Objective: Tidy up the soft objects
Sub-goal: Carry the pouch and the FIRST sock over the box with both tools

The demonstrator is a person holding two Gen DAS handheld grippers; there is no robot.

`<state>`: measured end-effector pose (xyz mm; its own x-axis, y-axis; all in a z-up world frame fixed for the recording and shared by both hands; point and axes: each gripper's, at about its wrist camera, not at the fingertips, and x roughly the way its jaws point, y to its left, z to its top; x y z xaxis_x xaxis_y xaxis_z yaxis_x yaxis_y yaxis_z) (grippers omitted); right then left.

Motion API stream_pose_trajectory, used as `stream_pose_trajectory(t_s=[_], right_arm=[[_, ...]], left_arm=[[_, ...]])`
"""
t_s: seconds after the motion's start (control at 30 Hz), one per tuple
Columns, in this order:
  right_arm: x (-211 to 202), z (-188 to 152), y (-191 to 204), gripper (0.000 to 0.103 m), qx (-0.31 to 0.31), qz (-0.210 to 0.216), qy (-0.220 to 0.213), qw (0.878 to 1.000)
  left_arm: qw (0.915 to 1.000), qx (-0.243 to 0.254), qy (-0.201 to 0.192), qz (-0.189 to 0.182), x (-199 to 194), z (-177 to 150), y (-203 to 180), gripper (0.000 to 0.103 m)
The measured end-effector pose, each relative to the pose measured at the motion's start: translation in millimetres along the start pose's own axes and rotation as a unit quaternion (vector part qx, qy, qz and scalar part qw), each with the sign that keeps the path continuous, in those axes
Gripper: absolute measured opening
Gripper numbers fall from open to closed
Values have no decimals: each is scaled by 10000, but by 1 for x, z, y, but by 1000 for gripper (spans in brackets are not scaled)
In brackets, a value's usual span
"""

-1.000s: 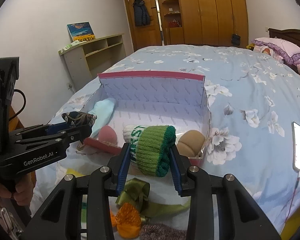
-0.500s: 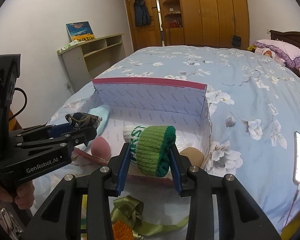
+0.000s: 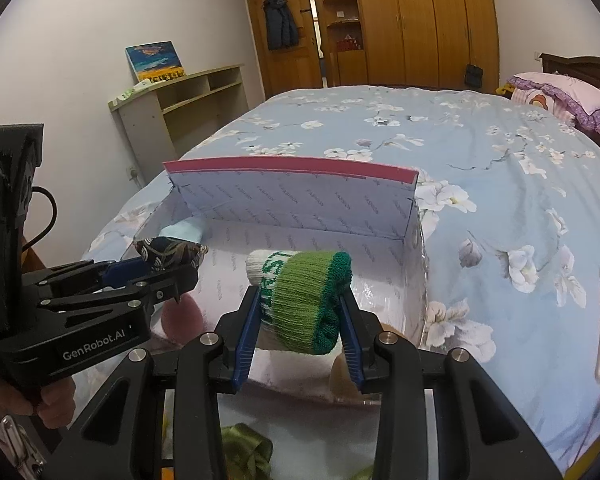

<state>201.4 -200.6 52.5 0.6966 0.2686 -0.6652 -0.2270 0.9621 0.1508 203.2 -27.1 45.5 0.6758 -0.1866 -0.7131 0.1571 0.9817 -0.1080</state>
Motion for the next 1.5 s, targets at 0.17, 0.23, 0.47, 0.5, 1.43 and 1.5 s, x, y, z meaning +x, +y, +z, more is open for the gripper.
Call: stream_pose_trajectory(t_s=[0.17, 0.23, 0.47, 0.5, 1.43, 1.5], right_arm=[[11, 2, -3, 38, -2, 0, 37, 10000], [16, 1, -4, 38, -1, 5, 55, 10000], [30, 0, -8, 38, 8, -18, 112, 9999], [32, 0, -8, 38, 17, -17, 121, 9999], [50, -2, -16, 44, 216, -76, 243, 9994], [47, -2, -16, 45, 209, -101, 218, 9995]], left_arm=[[10000, -1, 62, 19, 12, 1, 1, 39], [10000, -10, 82, 20, 16, 1, 1, 39], [9999, 10, 132, 43, 29, 1, 1, 39], [9999, 16, 144, 46, 30, 1, 1, 39], [9989, -67, 422, 173, 50, -7, 8, 49], [9991, -41, 380, 178, 45, -6, 8, 49]])
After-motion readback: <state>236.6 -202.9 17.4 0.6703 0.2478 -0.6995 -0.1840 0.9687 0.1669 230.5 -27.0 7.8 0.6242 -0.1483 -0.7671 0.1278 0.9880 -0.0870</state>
